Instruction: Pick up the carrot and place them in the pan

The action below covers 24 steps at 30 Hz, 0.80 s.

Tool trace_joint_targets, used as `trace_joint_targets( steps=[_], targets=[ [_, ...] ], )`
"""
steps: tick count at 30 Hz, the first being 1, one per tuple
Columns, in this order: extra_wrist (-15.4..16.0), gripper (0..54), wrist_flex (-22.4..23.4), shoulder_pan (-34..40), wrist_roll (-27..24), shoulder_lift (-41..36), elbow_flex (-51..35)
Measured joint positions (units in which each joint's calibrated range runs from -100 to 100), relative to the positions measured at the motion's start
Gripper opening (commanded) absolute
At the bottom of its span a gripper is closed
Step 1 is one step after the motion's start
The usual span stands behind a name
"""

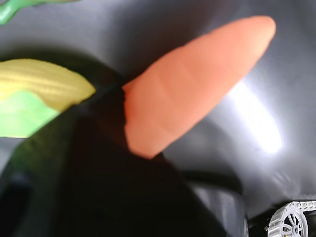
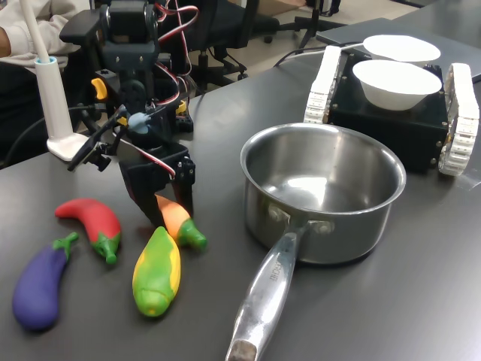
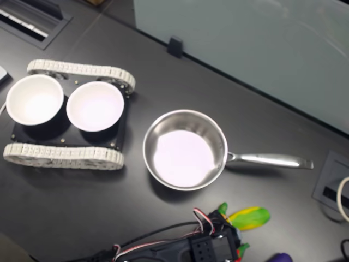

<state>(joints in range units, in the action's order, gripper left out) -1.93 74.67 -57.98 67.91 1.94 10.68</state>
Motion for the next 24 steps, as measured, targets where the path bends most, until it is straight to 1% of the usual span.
trace_joint_targets(
  steps=[6, 11, 17, 19, 21, 24],
  targets=[
    [0.0, 0.6, 0.0, 0.0, 0.0, 0.08, 0.18],
    [2.39, 0.5, -0.17, -0.33, -0.05, -0.51, 1.18],
    [7.62, 0.5, -0.34, -2.09, -2.88, -3.11, 2.99],
    [9.18, 0.5, 0.25, -2.97, -3.76, -4.12, 3.26],
    [11.48, 0.4, 1.02, -4.29, -4.93, -5.72, 3.26],
    [15.06, 0.4, 2.46, -4.18, -7.52, -8.92, 3.26]
  ],
)
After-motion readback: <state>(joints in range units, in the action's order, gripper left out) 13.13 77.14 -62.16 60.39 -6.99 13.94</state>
